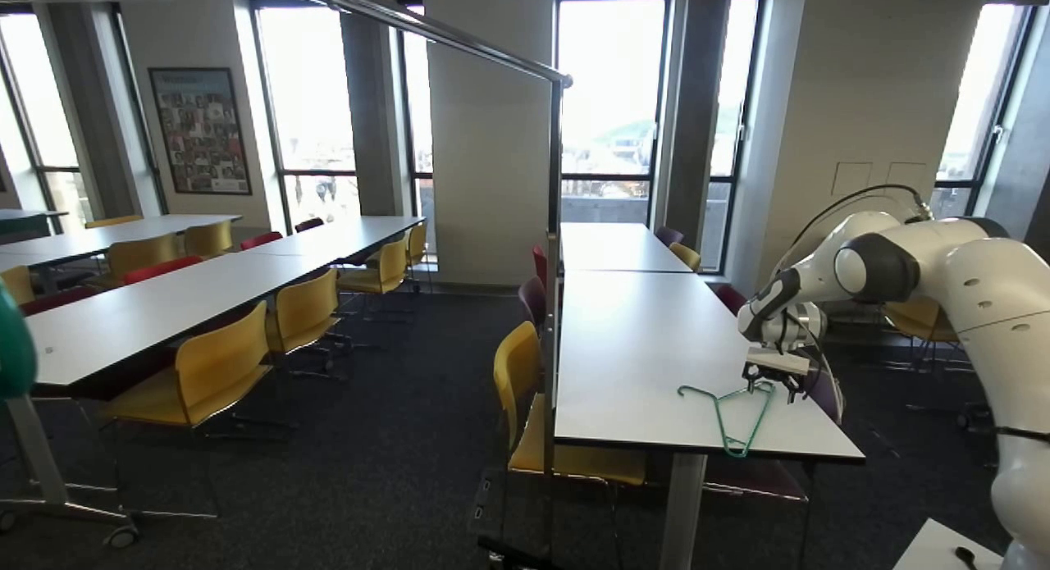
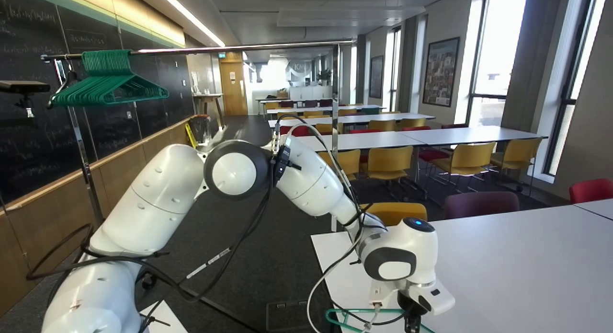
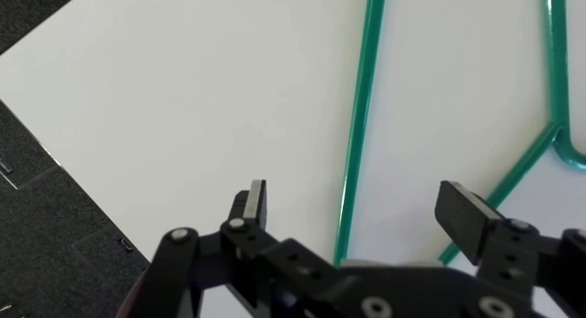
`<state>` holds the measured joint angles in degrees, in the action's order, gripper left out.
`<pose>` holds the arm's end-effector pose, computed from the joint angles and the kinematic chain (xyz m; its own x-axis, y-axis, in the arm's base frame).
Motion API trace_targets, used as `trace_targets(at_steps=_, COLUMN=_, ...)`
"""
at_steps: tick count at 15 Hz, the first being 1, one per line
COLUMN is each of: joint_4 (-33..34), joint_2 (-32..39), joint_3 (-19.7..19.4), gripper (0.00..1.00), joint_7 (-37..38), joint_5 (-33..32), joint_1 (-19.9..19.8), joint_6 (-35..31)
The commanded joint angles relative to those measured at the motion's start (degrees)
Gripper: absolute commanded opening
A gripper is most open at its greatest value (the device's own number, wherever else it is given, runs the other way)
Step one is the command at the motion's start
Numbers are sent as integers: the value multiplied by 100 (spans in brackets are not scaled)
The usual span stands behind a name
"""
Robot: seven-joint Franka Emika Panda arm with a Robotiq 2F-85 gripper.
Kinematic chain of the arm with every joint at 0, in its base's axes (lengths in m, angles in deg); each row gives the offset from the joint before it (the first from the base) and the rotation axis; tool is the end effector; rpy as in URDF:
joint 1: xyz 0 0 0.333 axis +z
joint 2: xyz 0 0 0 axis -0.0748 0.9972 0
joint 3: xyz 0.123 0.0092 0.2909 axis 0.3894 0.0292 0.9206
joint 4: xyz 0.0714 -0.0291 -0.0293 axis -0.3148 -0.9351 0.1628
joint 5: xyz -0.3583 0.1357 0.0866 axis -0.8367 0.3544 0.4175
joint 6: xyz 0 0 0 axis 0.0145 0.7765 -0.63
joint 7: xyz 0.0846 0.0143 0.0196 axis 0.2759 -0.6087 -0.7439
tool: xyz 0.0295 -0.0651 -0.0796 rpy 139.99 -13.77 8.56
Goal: Hang the coat hanger on the silver rod
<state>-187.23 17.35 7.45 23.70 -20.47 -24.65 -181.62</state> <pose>0.5341 -0.3911 0.1808 0.3635 -0.9304 0.0471 -0.9316 -0.3626 0.0265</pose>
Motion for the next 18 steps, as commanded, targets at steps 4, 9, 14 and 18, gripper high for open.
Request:
trace_targets(at_steps=4, joint_4=-10, joint_2=105, joint_3=9, gripper=100, joint_7=-42, joint_5=9, joint_1=120, joint_6=-114)
trace_targets(at_steps=9, joint_4=35, joint_2=221, joint_3=21, gripper=100, joint_7=-63, joint_5=10, joint_1=203, joint_6=-74)
trace_targets(at_steps=14, joint_4=86, joint_2=323, joint_3=19, gripper=100, joint_7=-44, joint_5=42, joint_1=194, joint_6=-53)
trace_targets(at_steps=18, joint_4=112, joint_2=357, joint_3=30, gripper=96, joint_7=-59, joint_5=61, joint_1=164, joint_6=-54)
